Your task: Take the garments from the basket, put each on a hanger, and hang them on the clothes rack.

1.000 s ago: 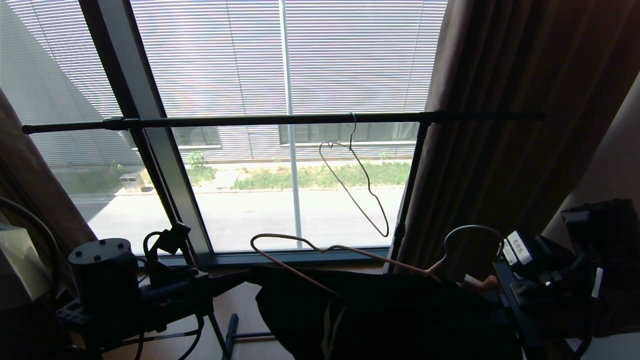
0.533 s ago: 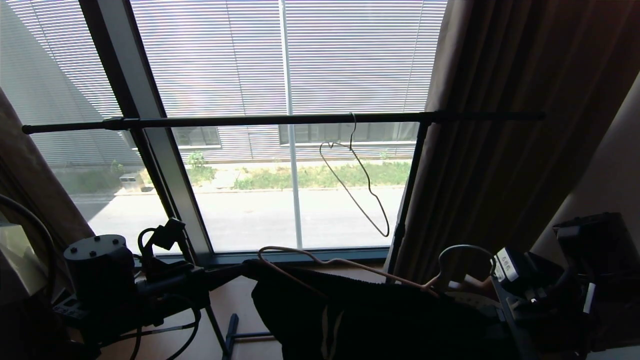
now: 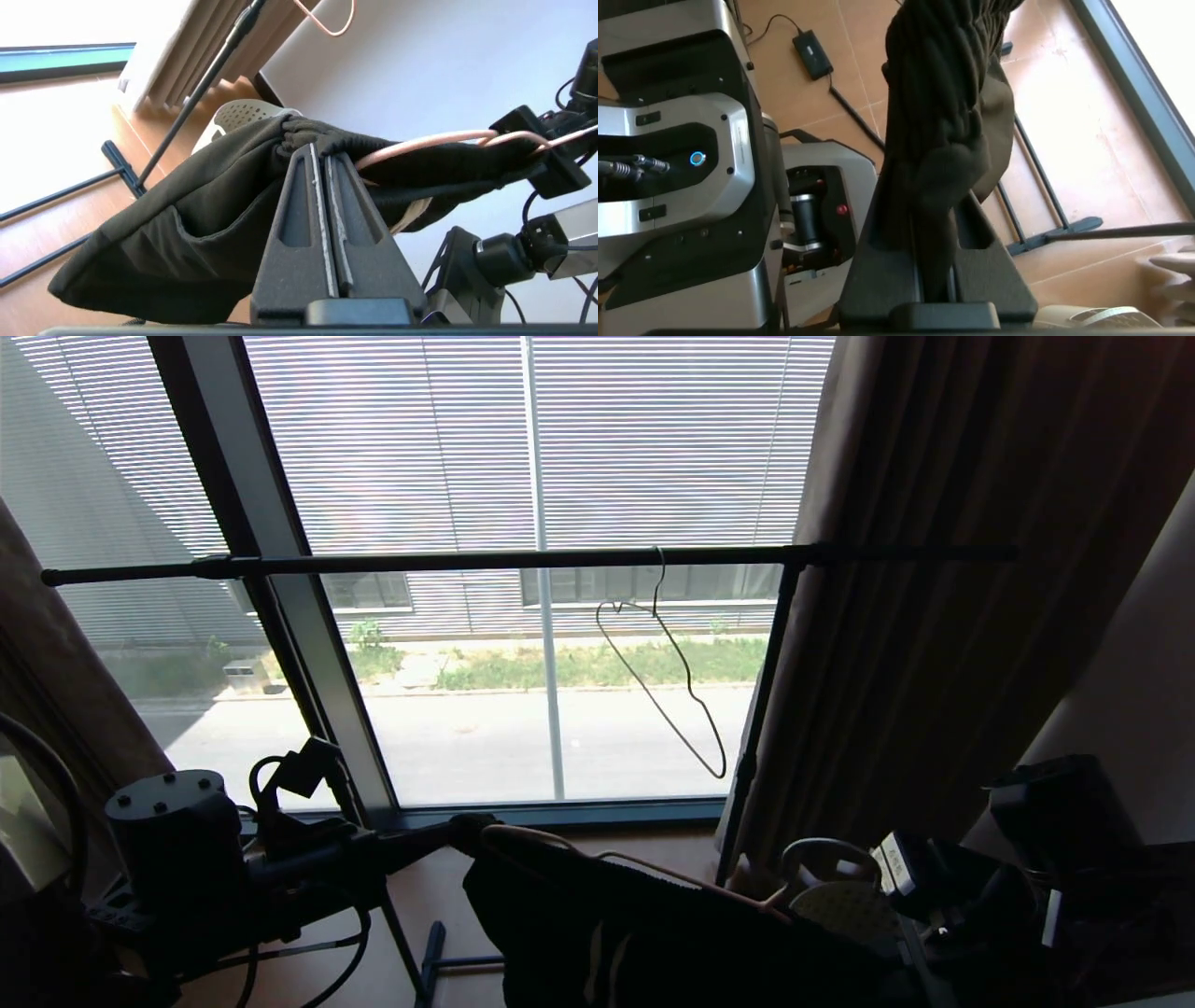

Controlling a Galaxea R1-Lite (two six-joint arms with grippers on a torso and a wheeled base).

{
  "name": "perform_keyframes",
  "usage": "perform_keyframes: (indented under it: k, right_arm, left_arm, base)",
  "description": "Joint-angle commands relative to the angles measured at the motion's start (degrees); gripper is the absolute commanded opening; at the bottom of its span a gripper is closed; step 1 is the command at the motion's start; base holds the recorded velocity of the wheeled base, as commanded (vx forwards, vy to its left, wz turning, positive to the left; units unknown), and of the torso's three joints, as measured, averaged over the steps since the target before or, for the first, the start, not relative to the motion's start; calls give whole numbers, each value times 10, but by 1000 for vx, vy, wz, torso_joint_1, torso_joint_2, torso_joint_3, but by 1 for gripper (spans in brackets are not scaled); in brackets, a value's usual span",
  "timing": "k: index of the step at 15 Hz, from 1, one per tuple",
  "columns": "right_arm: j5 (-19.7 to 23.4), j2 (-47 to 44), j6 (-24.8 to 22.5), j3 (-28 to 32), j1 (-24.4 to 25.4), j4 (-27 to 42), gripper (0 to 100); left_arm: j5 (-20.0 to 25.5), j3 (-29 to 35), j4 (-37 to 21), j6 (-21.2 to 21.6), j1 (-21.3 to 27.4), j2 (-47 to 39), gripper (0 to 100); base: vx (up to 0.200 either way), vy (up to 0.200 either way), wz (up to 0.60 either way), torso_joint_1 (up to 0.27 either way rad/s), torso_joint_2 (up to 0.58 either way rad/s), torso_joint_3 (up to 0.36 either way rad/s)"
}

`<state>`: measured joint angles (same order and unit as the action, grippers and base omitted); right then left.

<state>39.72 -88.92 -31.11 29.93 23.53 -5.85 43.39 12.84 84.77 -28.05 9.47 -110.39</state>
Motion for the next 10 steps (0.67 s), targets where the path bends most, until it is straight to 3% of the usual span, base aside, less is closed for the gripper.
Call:
perform_keyframes:
  k: [1, 5, 8, 10]
  right_arm:
    - [-5, -25, 0, -3, 1, 1, 0]
    - [-33, -45, -16, -4, 1, 0, 0]
    - [-50, -45, -15, -3, 2, -5, 0]
    - [-55, -36, -14, 0, 2, -6, 0]
  left_arm:
    - [0, 0, 0, -1, -1, 5, 0]
    - [0, -1, -6, 0, 0, 19, 0]
    - [0, 3, -49, 5, 7, 58, 0]
    - [0, 15, -109, 28, 34, 112, 0]
  base:
    - [0, 0, 0, 0, 0, 0]
    - [0, 0, 0, 0, 0, 0]
    - [0, 0, 0, 0, 0, 0]
    - [0, 0, 0, 0, 0, 0]
